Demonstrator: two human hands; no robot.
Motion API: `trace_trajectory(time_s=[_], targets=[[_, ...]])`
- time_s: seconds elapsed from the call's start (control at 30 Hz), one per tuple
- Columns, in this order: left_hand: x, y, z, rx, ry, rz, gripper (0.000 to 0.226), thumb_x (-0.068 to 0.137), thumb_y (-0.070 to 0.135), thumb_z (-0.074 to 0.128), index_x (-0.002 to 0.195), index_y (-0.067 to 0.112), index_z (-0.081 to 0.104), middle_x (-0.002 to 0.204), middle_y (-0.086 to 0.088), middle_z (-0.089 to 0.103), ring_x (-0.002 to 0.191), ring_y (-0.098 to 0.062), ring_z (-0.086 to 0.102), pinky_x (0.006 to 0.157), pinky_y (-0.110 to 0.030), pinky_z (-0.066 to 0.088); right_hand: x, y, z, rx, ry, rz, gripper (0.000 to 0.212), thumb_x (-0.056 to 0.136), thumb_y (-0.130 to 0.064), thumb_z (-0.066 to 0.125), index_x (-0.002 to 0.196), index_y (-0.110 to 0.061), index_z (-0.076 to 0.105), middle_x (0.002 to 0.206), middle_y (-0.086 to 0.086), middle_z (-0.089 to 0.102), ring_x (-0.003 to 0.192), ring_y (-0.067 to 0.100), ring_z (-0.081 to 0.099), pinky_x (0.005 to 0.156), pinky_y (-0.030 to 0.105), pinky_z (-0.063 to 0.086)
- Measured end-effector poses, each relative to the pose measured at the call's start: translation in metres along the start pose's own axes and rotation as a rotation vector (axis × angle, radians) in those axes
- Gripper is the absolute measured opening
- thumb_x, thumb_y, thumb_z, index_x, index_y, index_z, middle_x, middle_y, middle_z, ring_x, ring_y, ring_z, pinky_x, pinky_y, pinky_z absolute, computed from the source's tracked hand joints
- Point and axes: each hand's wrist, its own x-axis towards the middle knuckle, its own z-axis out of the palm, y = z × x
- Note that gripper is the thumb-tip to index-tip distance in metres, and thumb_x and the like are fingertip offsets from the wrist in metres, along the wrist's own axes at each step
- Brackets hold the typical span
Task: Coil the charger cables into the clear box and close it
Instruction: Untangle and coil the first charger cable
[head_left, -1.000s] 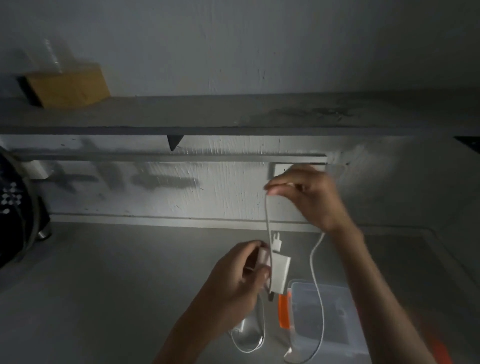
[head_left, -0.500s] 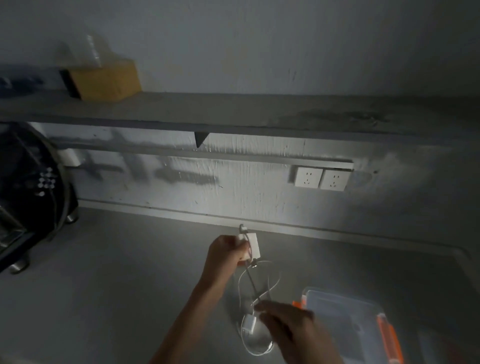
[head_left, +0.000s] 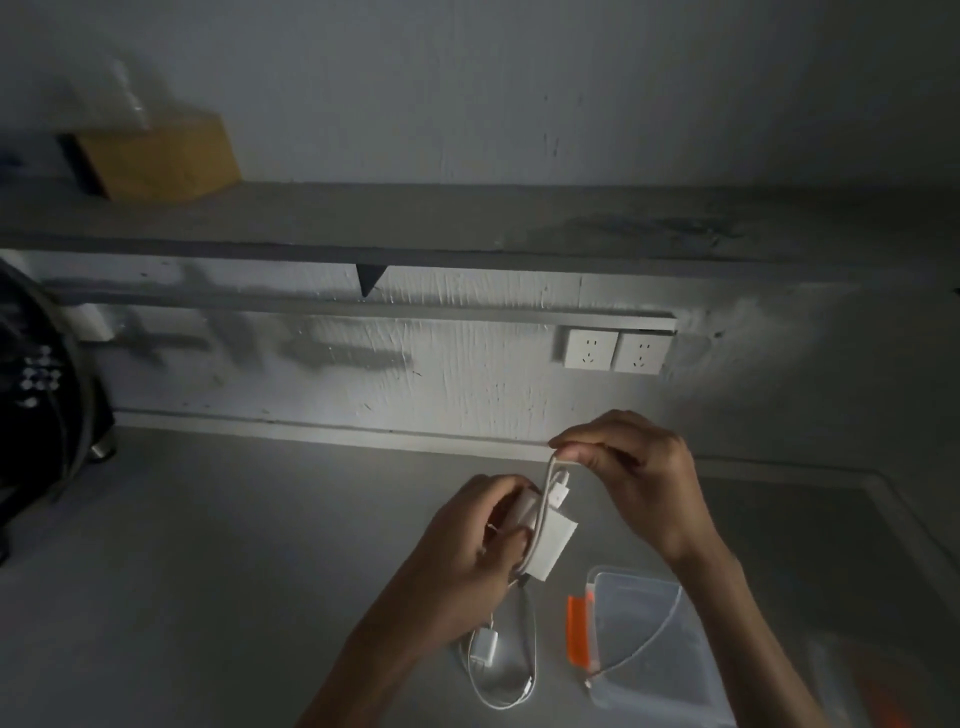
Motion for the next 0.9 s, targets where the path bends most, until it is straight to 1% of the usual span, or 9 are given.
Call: trace_trajectory(time_s=[0.13,0.23,0.37,0.43,0.53,0.63,0.73,0.8,0.9], targets=[[-0.003,0.007,-0.003,0.005,-0.021,-0.029,0.035,0.081,0.026,0.050,0.114,0.026,0.061,0.104,0.003,0.068,0.093,-0.009,0.066,0.087,-0.037,0.056,0.000,0.000,0.009,0.056,0.010,-0.004,0.018,0.086,-0.043,0.065,0.090,-0.030,0.076,0.089,-0.015,0.074,0.084,0.012,0.069,0.070,0.038,0.056],[0.000,0.003,-0.009,0.011,0.007,-0.039,0.028,0.083,0.022,0.052,0.108,0.028,0.062,0.099,0.004,0.071,0.092,-0.009,0.068,0.086,-0.036,0.057,-0.007,0.010,0.027,0.318,-0.094,0.231,0.020,0.079,-0.038,0.068,0.086,-0.022,0.078,0.085,-0.005,0.077,0.081,0.013,0.071,0.077,0.035,0.057],[0.005,-0.009,-0.008,-0.145,-0.003,-0.158,0.023,0.083,0.015,0.057,0.101,0.024,0.069,0.095,0.001,0.076,0.090,-0.013,0.071,0.079,-0.031,0.059,-0.046,0.024,0.057,0.477,-0.124,0.397,0.019,0.084,-0.030,0.065,0.069,-0.022,0.072,0.066,-0.005,0.068,0.064,0.002,0.058,0.065,0.022,0.047],[0.012,-0.017,-0.005,-0.303,0.023,-0.213,0.024,0.085,0.004,0.059,0.101,0.018,0.070,0.095,-0.005,0.077,0.087,-0.017,0.073,0.074,-0.026,0.058,-0.070,0.024,0.068,0.399,-0.149,0.470,0.029,0.092,-0.040,0.060,0.069,-0.026,0.069,0.059,-0.003,0.061,0.056,-0.001,0.052,0.060,0.021,0.043],[0.029,-0.034,-0.005,-0.559,0.115,-0.336,0.026,0.087,-0.009,0.052,0.099,0.005,0.070,0.084,-0.009,0.077,0.079,-0.021,0.074,0.070,-0.029,0.059,-0.106,0.015,0.068,0.213,-0.141,0.522,0.020,0.093,-0.040,0.055,0.081,-0.046,0.070,0.052,-0.006,0.061,0.046,-0.002,0.052,0.053,0.010,0.040],[0.047,-0.049,0.003,-0.783,0.238,-0.453,0.021,0.090,-0.008,0.049,0.102,-0.011,0.066,0.091,-0.018,0.073,0.083,-0.026,0.073,0.072,-0.033,0.061,-0.131,-0.005,0.063,0.098,-0.342,0.535,0.033,0.093,-0.030,0.061,0.104,-0.062,0.057,0.056,-0.011,0.065,0.057,-0.005,0.063,0.065,0.007,0.048],[0.059,-0.061,0.017,-0.696,0.380,-0.536,0.017,0.089,-0.001,0.058,0.099,-0.011,0.068,0.092,-0.022,0.071,0.081,-0.028,0.068,0.069,-0.030,0.057,-0.129,-0.029,0.047,-0.191,-0.481,0.368,0.030,0.089,-0.040,0.062,0.111,-0.059,0.056,0.082,-0.016,0.073,0.071,-0.008,0.067,0.069,0.005,0.048],[0.055,-0.061,0.028,-0.559,0.360,-0.524,0.012,0.087,-0.003,0.060,0.091,-0.010,0.070,0.080,-0.022,0.068,0.072,-0.028,0.062,0.060,-0.030,0.050,-0.113,-0.036,0.016,-0.315,-0.318,0.143,0.019,0.084,-0.037,0.065,0.100,-0.046,0.064,0.074,-0.013,0.070,0.054,-0.004,0.063,0.052,0.010,0.048],[0.032,-0.047,0.049,-0.374,0.205,-0.445,0.004,0.084,-0.004,0.063,0.088,-0.003,0.065,0.067,-0.006,0.067,0.061,-0.019,0.057,0.054,-0.027,0.044,-0.070,-0.032,-0.028,-0.512,-0.147,-0.132,0.011,0.087,-0.034,0.057,0.096,-0.036,0.063,0.075,-0.012,0.070,0.061,0.010,0.068,0.044,0.024,0.052]])
